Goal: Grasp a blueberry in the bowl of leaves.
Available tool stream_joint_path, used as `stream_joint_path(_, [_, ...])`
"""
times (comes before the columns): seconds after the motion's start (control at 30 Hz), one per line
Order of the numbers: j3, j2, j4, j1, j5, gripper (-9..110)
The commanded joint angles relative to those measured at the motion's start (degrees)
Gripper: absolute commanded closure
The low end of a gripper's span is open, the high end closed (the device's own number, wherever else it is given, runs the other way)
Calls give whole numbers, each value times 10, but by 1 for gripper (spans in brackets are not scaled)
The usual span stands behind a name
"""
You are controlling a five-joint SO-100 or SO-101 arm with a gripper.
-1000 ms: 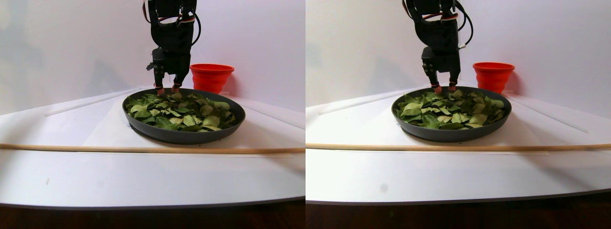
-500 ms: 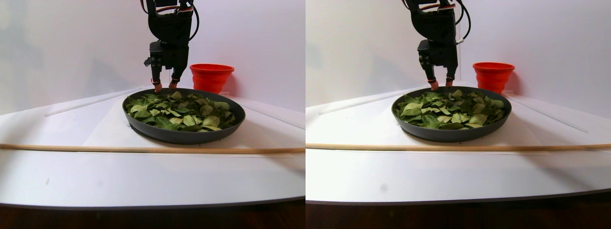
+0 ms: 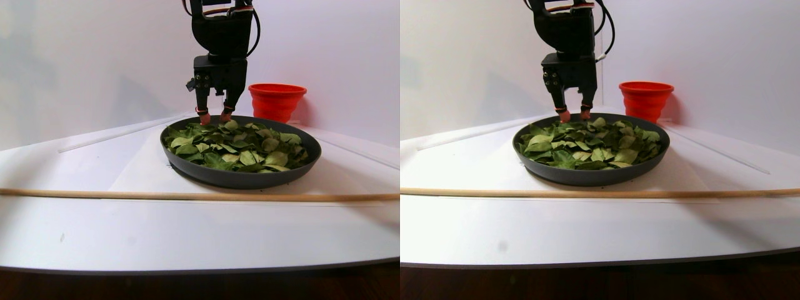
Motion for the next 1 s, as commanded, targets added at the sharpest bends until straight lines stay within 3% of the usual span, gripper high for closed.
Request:
stream_joint_path(0.0, [2, 71, 1, -2, 4, 86])
stream_joint_path(0.97, [40, 7, -40, -4, -5, 84])
